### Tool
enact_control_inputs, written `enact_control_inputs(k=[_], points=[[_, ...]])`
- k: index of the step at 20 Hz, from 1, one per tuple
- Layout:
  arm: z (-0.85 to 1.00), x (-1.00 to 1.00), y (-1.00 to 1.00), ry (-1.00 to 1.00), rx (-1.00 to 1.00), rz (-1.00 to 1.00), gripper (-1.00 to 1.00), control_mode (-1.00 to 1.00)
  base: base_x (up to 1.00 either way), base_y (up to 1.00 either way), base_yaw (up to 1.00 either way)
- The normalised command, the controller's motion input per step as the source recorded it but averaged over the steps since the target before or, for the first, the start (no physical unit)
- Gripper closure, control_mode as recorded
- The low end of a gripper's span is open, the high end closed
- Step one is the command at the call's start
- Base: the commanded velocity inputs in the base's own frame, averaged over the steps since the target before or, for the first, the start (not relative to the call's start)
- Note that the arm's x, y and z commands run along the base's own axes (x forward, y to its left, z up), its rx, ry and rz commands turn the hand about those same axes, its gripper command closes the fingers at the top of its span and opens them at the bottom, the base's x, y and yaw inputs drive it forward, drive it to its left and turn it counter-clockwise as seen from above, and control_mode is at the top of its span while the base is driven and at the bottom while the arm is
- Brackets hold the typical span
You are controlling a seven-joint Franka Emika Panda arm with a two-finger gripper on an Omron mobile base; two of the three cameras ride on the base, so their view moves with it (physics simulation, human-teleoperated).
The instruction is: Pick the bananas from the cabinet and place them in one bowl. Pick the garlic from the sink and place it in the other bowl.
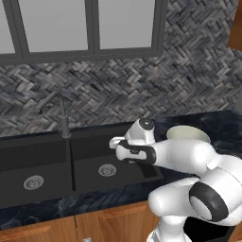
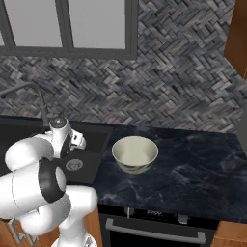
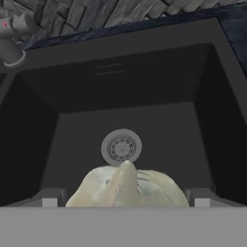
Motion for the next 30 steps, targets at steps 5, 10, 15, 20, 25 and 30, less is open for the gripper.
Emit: enact_control_inputs(k=[5,10,15,20,25,30], points=[[0.58,-0.10,-0.18,0.00,0.00,-0.03,1.00,-1.00,0.00,0.00,0.00],[0.44,-0.22,-0.15,-0.02,-0.04,-0.03,1.00,-1.00,0.00,0.00,0.00],[0.44,-0.33,-0.23,-0.02,-0.07,-0.06,1.00,-1.00,0.00,0.00,0.00],[0.62,-0.29,-0.35,0.00,-0.01,-0.01,1.00,-1.00,0.00,0.00,0.00],[0.52,-0.26,-0.33,0.04,0.00,0.00,1.00,-1.00,0.00,0.00,0.00],[0.43,-0.29,-0.30,0.11,0.00,0.00,1.00,-1.00,0.00,0.00,0.00]])
